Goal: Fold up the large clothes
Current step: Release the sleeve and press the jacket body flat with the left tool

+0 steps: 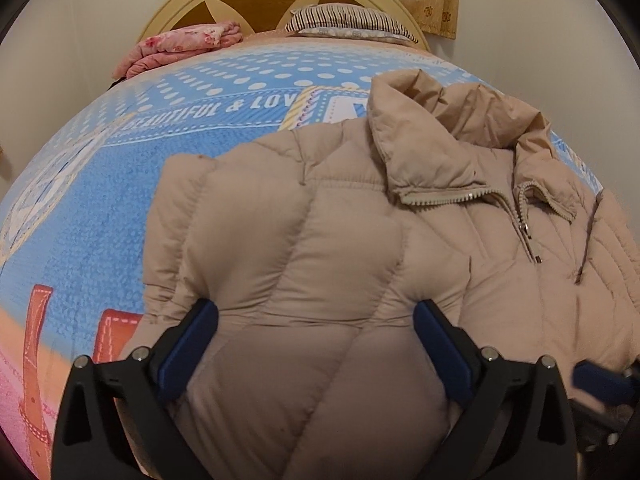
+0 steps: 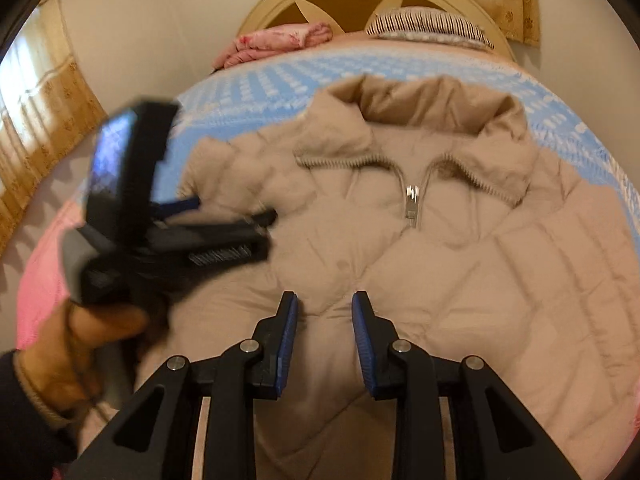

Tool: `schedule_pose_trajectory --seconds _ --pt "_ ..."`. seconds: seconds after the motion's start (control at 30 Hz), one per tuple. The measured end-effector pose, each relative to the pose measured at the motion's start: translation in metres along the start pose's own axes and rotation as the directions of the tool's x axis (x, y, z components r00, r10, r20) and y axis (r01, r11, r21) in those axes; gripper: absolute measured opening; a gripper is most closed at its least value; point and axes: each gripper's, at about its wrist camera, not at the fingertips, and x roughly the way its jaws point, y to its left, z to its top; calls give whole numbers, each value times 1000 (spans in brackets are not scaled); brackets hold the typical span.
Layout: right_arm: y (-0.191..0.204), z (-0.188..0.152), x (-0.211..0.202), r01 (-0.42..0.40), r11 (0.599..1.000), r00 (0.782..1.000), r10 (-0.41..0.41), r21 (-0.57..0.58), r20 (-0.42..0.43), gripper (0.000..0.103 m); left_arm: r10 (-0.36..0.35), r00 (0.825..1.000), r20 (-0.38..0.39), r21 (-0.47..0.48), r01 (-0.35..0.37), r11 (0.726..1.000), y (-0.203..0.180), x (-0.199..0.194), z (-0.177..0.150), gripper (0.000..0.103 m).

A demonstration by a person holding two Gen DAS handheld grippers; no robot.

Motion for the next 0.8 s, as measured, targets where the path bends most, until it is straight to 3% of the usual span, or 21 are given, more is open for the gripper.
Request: schedule_pose_trajectory --seconds 0.23,0.3,0.5,0.6,0.67,0.73,0.8 --pt "-11 -16 12 -43 999 999 42 24 25 29 28 1000 -11 34 -27 999 -5 -9 1 102" --pt "-14 -20 10 -58 998 998 56 36 42 29 48 999 17 75 -49 996 -8 -24 3 102" --pt "-18 -21 11 -93 994 994 89 62 59 29 -35 994 103 100 25 995 -15 -57 31 102" --pt "-19 -21 10 -98 993 994 94 65 64 29 -29 998 51 85 24 996 -14 -37 40 102" --pt "-19 -21 10 -102 993 993 97 67 66 29 23 1000 -21 62 -22 998 -8 -11 38 102" --pt "-21 -22 9 -111 991 992 106 73 69 29 3 996 -90 14 -1 1000 5 13 30 103" --pt "-22 -22 9 -118 990 991 113 76 72 29 -39 996 -79 -32 36 999 14 17 25 103"
